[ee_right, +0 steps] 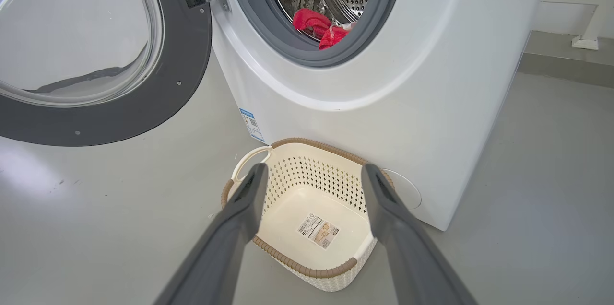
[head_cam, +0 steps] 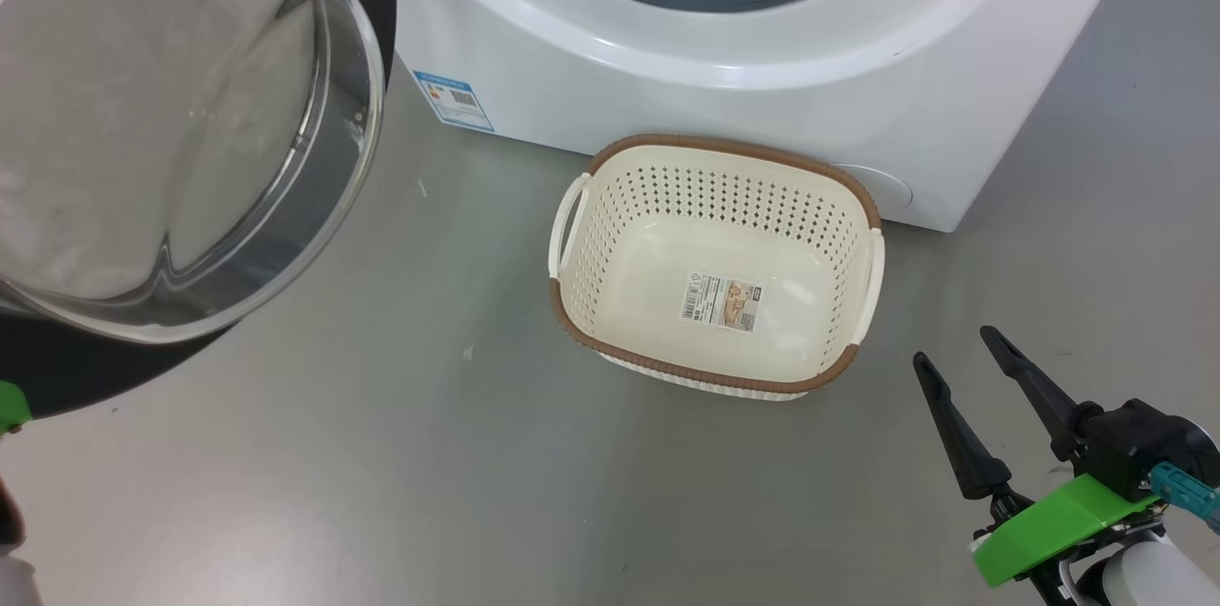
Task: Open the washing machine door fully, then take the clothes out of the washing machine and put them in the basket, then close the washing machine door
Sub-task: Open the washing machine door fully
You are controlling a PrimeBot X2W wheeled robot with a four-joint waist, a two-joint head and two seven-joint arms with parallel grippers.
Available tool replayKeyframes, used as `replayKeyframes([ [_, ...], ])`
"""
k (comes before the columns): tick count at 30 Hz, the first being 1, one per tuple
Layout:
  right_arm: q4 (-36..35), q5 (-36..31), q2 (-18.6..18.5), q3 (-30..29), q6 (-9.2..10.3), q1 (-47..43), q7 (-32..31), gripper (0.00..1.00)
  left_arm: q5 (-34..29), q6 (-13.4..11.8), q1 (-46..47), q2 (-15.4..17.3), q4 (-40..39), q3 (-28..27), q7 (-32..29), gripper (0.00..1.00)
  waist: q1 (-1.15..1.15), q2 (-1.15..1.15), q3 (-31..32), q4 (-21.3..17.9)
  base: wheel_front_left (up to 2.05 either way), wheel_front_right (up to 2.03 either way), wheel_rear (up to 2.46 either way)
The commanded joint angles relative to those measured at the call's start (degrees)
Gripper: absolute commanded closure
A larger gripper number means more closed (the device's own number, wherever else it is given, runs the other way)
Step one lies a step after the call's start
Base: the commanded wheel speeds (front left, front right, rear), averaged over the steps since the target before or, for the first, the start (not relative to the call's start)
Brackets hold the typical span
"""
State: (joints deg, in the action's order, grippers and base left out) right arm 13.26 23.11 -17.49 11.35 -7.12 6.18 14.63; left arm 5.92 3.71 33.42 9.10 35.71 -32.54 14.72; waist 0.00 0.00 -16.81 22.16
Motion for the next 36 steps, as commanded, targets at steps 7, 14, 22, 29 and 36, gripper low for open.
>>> replayKeyframes([
  [7,-1.05,-0.48,-0.51,1.04,-0.36,0.45,0.37,0.00,-1.66,0.69,0.99,4.05,0.42,-2.87,0.28,1.00,0.00,0.00,1.16,0.05,0.00,0.00,0.00],
  [14,-0.66,-0.24,0.17,1.22,-0.36,-0.37,0.37,0.00,-1.97,1.86,-1.38,2.09,-1.18,-3.12,0.28,1.00,0.00,0.00,3.33,0.33,0.00,0.00,0.00],
  [22,-0.47,0.02,0.96,1.13,-0.36,-1.38,0.37,0.00,-2.62,3.18,-6.70,-0.54,-5.22,-1.49,0.28,1.00,0.00,0.00,5.90,0.27,0.00,0.00,0.00],
  [29,-0.52,0.16,2.01,0.54,-0.36,-2.58,0.37,0.00,-2.23,3.64,-12.25,-2.88,-10.26,0.99,0.28,1.00,0.00,0.00,8.30,-0.58,0.00,0.00,0.00],
  [36,-0.56,0.26,2.86,-0.52,-0.36,-3.82,0.37,0.00,-0.06,3.75,-17.45,-4.64,-14.94,5.27,0.28,0.58,0.00,0.00,10.06,-2.08,0.00,0.00,0.00],
])
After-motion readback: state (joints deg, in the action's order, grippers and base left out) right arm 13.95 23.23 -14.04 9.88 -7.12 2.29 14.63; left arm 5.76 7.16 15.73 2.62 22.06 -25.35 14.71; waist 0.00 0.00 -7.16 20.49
